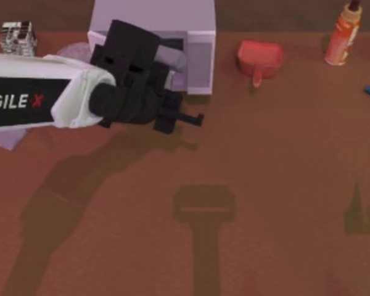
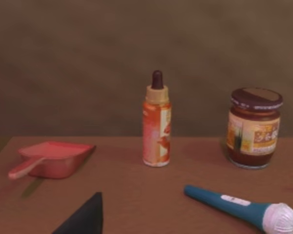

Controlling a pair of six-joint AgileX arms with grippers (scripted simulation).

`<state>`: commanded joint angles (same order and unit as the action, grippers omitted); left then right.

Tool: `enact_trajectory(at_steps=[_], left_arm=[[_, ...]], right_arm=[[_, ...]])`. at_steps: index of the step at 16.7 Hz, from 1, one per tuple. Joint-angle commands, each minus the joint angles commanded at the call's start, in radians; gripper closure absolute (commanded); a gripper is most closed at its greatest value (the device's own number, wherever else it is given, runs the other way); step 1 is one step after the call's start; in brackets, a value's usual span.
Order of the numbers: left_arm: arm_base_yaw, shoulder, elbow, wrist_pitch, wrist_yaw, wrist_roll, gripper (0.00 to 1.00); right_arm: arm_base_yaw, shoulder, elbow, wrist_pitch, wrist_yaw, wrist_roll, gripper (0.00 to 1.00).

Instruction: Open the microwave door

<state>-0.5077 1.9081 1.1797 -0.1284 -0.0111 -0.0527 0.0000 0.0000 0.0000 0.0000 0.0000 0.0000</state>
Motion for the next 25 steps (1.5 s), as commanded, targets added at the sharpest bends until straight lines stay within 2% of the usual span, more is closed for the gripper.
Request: enact_trajectory(at_steps=[9, 25], left_arm=[[0.020, -0.025, -0.035, 0.008, 0.047, 0.054, 1.00], [0.020, -0.025, -0.035, 0.008, 0.047, 0.054, 1.00]], right_arm=[[0.000, 0.000, 0.000, 0.000, 0.000, 0.000, 0.00], [0.000, 0.000, 0.000, 0.000, 0.000, 0.000, 0.00]])
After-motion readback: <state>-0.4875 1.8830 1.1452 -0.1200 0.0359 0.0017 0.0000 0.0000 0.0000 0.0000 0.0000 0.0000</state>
